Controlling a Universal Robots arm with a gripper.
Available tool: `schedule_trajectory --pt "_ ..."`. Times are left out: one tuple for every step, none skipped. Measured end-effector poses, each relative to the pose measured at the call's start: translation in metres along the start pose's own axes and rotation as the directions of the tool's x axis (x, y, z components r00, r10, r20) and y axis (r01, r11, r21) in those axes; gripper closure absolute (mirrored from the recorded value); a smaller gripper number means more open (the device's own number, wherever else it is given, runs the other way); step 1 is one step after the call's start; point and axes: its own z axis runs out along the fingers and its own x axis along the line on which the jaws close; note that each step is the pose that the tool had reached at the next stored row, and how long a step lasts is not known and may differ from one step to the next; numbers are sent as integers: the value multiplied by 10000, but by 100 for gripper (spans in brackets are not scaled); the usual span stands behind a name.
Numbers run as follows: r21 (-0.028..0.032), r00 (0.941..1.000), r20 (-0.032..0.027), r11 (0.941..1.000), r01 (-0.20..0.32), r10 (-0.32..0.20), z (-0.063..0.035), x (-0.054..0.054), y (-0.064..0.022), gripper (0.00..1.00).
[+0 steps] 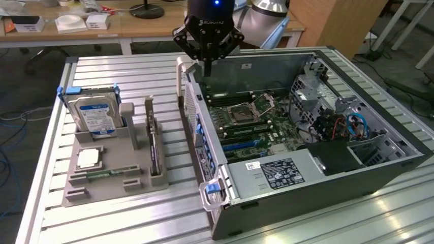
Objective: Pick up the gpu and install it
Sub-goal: 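Reach for the gpu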
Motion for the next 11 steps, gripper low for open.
schedule_trajectory --pt "0 10000 0 10000 -1 1 -1 23 -2 90" --pt "0 10000 0 10000 -1 1 -1 46 -4 90" --pt "0 10000 0 10000 -2 2 -2 69 -6 90" --pt "0 10000 0 10000 -2 2 -2 93 -8 90" --pt "0 10000 -1 10000 0 0 -3 116 -10 90" --pt "0 10000 0 10000 0 0 -4 139 -12 90" --pt "0 10000 0 10000 0 0 -5 164 -15 90" --pt "0 10000 0 10000 0 0 -5 188 -17 90" --pt "0 10000 0 10000 -1 1 -6 212 -19 90" --pt "0 10000 0 10000 -1 1 -6 237 -21 90" --pt "0 10000 0 10000 -2 2 -7 261 -23 90"
